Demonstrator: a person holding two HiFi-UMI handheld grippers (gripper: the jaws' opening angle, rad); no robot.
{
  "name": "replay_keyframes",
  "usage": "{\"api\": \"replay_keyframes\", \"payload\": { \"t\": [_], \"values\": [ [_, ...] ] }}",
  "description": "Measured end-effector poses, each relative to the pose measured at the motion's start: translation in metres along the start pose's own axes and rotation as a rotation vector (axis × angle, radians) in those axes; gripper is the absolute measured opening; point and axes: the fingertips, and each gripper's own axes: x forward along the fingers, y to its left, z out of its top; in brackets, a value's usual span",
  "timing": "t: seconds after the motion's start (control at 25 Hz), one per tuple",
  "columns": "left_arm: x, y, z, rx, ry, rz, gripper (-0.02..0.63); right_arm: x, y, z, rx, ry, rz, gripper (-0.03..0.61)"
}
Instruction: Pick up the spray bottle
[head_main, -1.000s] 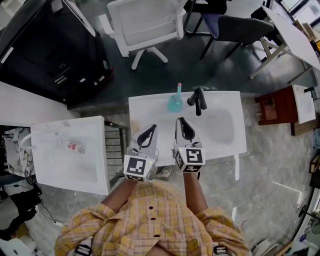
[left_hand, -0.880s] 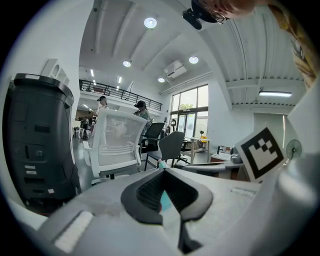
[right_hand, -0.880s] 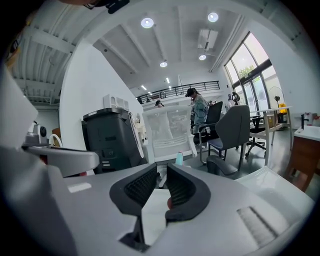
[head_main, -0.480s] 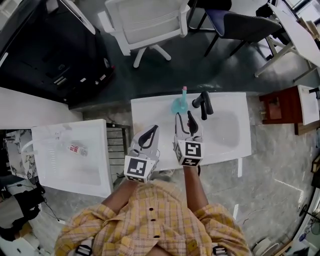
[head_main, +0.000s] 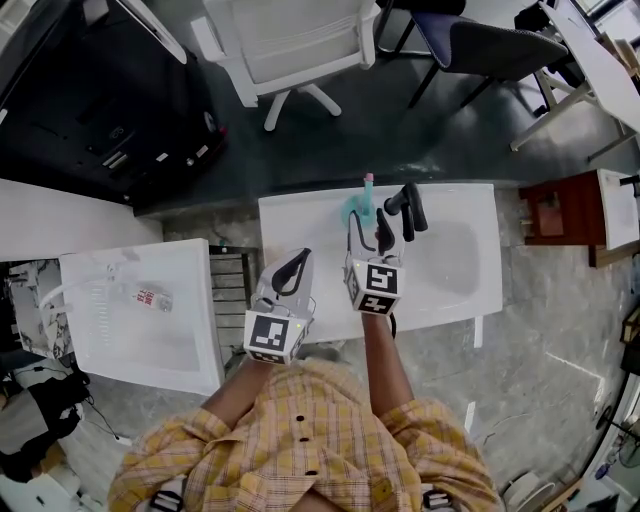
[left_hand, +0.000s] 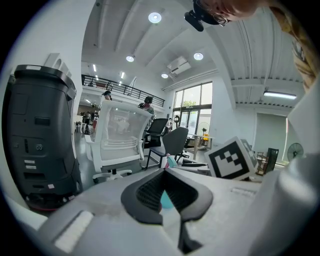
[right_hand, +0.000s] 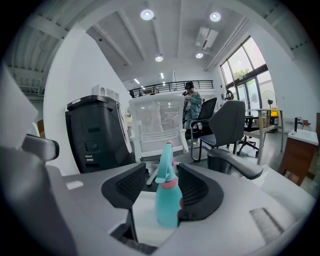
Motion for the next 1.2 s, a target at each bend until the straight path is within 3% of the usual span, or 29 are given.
{"api": "replay_keyframes", "payload": {
  "t": [0.72,0.92,1.2],
  "values": [
    [-0.003,0.005,-0.007,-0.039,0.017,0.002,-0.002,0.031,-0.009,-0.019,0.016,0.074,-0.032,0.189],
    [-0.007,0.008,-0.008,-0.043,0.013,0.005,-0.002,0.034,-0.011,-0.017,-0.012,0.080,-0.086,0.125],
    [-0.011,0.012,-0.008,-0.047,0.014,0.010,-0.002,0.030,-0.011,-0.016,-0.036,0.086,-0.102,0.126]
  ]
}}
